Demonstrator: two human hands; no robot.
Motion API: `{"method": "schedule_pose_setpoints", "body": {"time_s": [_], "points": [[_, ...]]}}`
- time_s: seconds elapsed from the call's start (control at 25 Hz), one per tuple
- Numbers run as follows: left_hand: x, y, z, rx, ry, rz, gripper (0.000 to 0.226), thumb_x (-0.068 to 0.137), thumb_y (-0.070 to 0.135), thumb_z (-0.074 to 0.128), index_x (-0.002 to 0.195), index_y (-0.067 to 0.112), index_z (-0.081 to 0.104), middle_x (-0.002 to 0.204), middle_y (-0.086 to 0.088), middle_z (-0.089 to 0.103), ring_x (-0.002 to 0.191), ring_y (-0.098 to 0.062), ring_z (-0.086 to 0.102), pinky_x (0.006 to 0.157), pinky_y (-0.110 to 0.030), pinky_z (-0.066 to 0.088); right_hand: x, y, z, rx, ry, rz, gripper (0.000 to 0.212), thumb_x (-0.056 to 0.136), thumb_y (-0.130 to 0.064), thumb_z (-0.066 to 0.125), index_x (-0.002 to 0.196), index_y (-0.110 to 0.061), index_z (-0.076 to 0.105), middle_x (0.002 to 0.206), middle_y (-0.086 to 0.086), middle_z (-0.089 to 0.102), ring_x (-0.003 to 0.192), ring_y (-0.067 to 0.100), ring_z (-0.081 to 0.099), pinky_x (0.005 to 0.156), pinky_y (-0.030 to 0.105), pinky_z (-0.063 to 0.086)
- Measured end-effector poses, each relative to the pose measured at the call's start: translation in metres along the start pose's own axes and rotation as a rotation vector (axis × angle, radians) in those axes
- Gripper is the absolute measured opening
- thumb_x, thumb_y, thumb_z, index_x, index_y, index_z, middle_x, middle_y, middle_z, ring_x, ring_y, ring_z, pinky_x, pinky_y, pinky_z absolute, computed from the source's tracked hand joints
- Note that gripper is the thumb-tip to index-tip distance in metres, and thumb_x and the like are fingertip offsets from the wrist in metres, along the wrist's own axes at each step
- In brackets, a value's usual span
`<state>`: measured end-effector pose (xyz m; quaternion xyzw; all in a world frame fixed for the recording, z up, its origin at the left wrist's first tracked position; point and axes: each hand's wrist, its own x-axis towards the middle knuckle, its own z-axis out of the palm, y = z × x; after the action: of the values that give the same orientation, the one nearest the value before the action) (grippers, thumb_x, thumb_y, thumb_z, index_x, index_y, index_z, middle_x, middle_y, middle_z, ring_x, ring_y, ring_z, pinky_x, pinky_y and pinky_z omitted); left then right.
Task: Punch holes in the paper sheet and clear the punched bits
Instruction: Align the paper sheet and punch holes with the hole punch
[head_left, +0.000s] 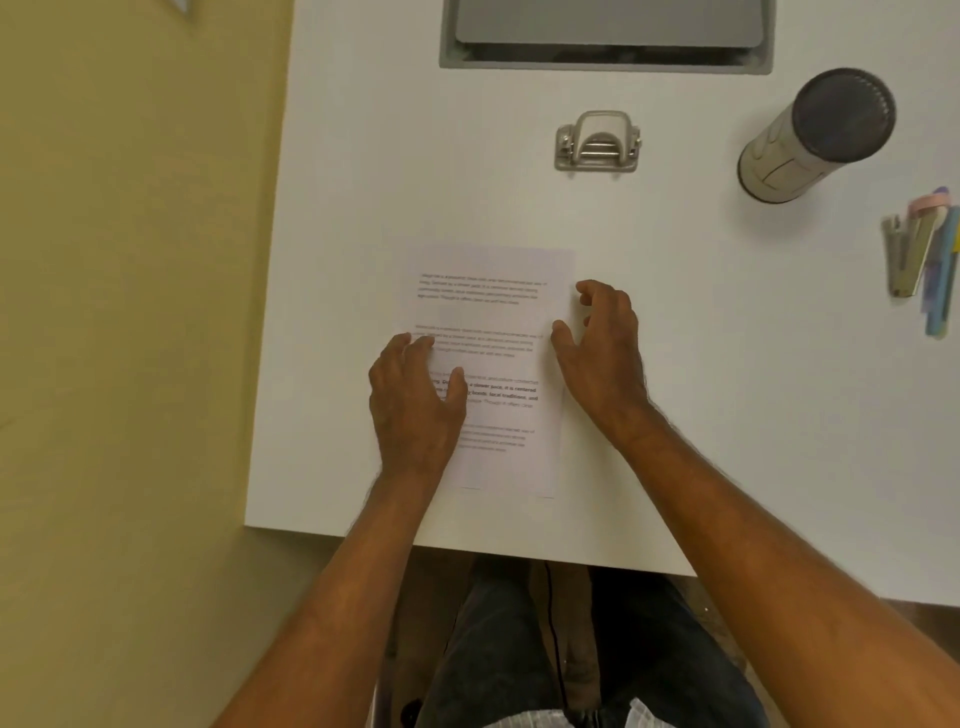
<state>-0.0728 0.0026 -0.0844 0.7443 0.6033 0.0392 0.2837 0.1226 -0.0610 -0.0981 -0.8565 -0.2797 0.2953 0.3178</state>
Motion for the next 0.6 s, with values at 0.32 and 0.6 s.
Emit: {"method": "schedule_pose_setpoints", "body": {"time_s": [0.32, 0.6], "points": [[-0.008, -0.017, 0.0, 0.302, -0.183, 0.111, 0.084, 0.091, 0.054, 0.067, 0.159, 0.023, 0.027, 0.168, -0.011, 0.018, 0.152, -0.034, 0.023, 0.118, -0.052, 0.032, 0.03, -0.025, -0.001, -0.243, -0.034, -0.033, 0.075, 0.088, -0.028, 0.075, 0.152, -0.014, 0.038, 0.153, 0.009, 0.037, 0.142, 0.031, 0.035, 0.107, 0.044, 0.044], [-0.002, -0.007, 0.006, 0.325, -0.222, 0.077, 0.082, 0.093, 0.042, 0.07, 0.158, 0.018, 0.024, 0.168, -0.017, 0.015, 0.152, -0.041, 0.02, 0.119, -0.051, 0.037, 0.069, -0.044, -0.007, -0.384, -0.167, 0.032, 0.08, 0.074, -0.039, 0.092, 0.136, -0.011, 0.048, 0.142, 0.011, 0.04, 0.134, 0.031, 0.038, 0.095, 0.036, 0.04]]}}
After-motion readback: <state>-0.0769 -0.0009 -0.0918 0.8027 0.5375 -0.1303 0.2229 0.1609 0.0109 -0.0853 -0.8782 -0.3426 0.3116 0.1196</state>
